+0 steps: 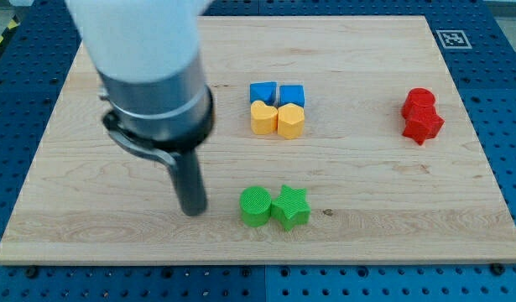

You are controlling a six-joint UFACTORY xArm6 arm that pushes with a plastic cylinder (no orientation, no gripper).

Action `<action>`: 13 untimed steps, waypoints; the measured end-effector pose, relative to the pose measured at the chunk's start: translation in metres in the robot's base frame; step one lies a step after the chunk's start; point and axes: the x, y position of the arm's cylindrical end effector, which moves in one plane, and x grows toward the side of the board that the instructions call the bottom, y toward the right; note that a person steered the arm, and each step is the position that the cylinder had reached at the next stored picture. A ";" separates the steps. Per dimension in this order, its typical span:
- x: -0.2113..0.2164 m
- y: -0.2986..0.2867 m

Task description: Slide green star to the left side of the red circle and red star

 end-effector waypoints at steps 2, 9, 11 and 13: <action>0.044 0.088; -0.023 0.121; -0.050 0.128; -0.028 0.157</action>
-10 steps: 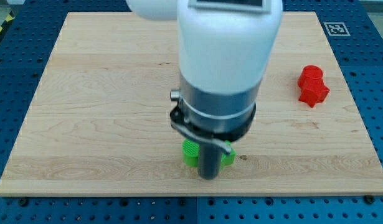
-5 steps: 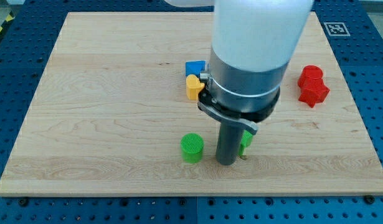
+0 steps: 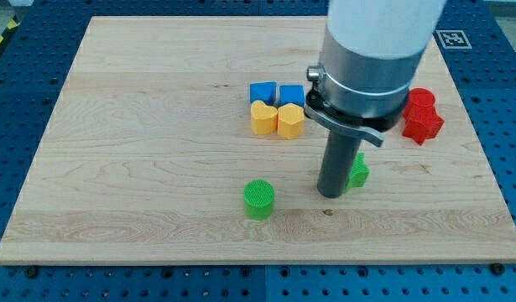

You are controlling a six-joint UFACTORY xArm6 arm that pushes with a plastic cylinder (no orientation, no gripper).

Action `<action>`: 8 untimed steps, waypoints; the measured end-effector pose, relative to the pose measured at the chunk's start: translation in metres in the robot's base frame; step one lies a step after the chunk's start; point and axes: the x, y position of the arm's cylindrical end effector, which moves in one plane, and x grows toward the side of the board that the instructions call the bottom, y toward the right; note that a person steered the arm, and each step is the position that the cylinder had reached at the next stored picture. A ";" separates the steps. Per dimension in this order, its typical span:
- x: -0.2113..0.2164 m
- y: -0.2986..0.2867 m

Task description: Slide green star to the left side of the red circle and red star

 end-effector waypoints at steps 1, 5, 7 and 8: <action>-0.010 0.010; -0.053 0.046; -0.080 0.053; -0.086 0.053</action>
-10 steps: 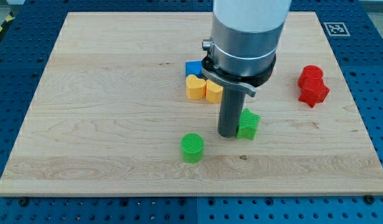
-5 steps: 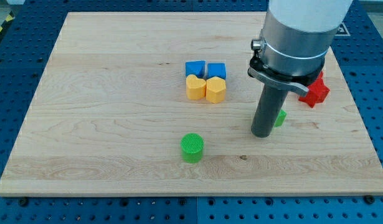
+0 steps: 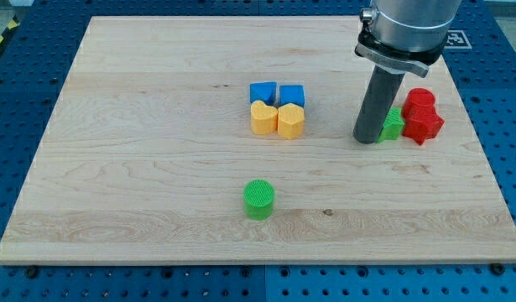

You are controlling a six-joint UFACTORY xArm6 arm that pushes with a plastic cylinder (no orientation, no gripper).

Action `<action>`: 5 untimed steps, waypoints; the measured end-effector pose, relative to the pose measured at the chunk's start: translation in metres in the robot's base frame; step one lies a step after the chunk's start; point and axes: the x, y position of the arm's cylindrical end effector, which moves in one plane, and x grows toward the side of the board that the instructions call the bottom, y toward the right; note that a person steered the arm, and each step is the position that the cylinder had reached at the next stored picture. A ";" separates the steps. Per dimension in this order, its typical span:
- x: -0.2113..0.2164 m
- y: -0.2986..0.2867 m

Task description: Slide green star to the left side of the red circle and red star

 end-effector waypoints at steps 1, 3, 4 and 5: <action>0.000 0.000; 0.001 0.007; 0.029 -0.002; 0.065 -0.015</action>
